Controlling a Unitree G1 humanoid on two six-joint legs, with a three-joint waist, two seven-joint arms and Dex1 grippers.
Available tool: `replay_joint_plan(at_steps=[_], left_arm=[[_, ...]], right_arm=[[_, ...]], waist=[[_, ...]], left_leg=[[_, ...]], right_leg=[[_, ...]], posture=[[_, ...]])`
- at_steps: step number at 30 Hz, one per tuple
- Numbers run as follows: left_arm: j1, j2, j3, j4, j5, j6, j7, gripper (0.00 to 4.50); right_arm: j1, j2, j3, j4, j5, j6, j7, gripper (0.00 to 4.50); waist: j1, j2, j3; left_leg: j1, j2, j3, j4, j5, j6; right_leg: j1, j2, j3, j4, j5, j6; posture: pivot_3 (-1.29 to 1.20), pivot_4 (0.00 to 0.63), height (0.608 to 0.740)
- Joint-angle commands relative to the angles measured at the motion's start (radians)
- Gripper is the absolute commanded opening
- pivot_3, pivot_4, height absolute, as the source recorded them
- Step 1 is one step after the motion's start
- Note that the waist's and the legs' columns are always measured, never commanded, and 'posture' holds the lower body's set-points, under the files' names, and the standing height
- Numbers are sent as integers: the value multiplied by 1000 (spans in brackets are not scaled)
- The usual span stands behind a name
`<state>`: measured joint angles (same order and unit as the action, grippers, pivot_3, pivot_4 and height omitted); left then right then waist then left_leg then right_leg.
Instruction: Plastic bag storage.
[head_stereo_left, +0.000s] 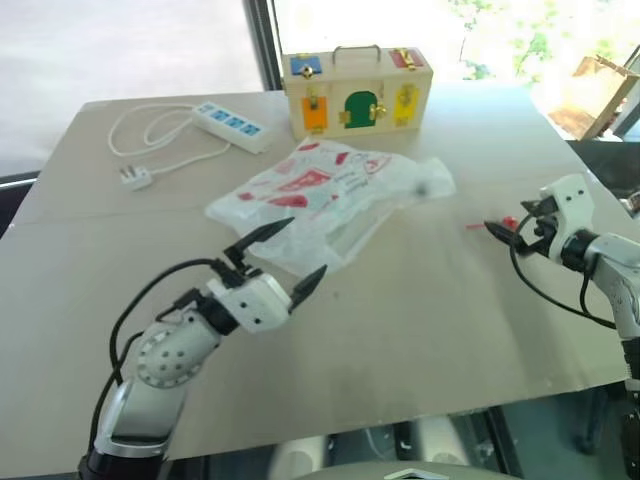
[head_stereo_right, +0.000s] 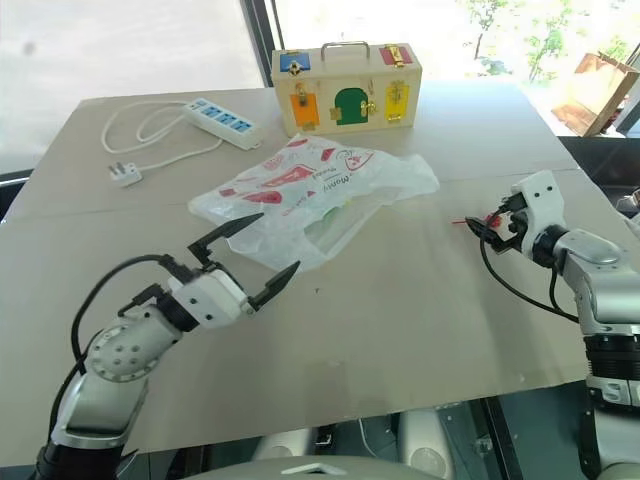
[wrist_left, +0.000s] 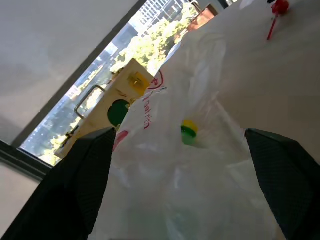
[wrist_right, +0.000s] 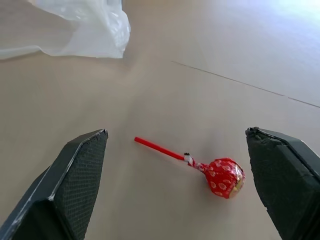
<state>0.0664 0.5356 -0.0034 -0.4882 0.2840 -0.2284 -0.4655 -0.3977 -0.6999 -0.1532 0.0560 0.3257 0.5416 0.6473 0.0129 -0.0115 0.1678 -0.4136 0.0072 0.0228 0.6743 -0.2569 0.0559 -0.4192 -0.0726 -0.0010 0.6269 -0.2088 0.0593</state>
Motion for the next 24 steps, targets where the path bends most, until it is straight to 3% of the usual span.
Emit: replay_joint_plan(at_steps=[1,10,17,18,22,24], left_arm=[[-32,-53,-73,17,188,22,96,4480],[-116,-153,-132,92,410,138,225,4480],[-119,-170,-90,68,381,177,252,4480],[-115,-172,-84,62,372,179,253,3950],[-83,-184,-57,41,342,197,259,2731],[-74,-184,-42,32,336,203,264,1890]], right_arm=[[-4,-8,-21,-36,4,3,1,4500],[-8,-8,-16,-57,4,31,3,4500],[-7,-5,-18,-53,-1,30,0,4500],[-7,-4,-19,-51,-1,29,-1,4500],[-11,1,-15,-32,-9,15,-3,4500],[-15,3,-16,-20,-15,7,-6,4500]], waist=[[2,0,0],[0,1,0],[0,1,0],[0,1,0],[-1,1,0],[-1,1,0]], left_leg=[[0,0,0,0,0,0],[0,0,0,0,0,0],[0,0,-1,0,0,0],[0,1,-1,0,0,0],[0,1,-1,0,0,0],[0,1,-1,0,0,0]], right_leg=[[0,0,0,0,0,1],[0,0,-1,0,1,1],[0,0,-1,0,1,1],[0,0,-1,1,1,1],[0,0,-1,1,1,1],[0,0,-1,1,1,1]], posture=[[0,150,740],[0,150,740],[0,150,740],[0,150,740],[0,150,740],[0,150,740]])
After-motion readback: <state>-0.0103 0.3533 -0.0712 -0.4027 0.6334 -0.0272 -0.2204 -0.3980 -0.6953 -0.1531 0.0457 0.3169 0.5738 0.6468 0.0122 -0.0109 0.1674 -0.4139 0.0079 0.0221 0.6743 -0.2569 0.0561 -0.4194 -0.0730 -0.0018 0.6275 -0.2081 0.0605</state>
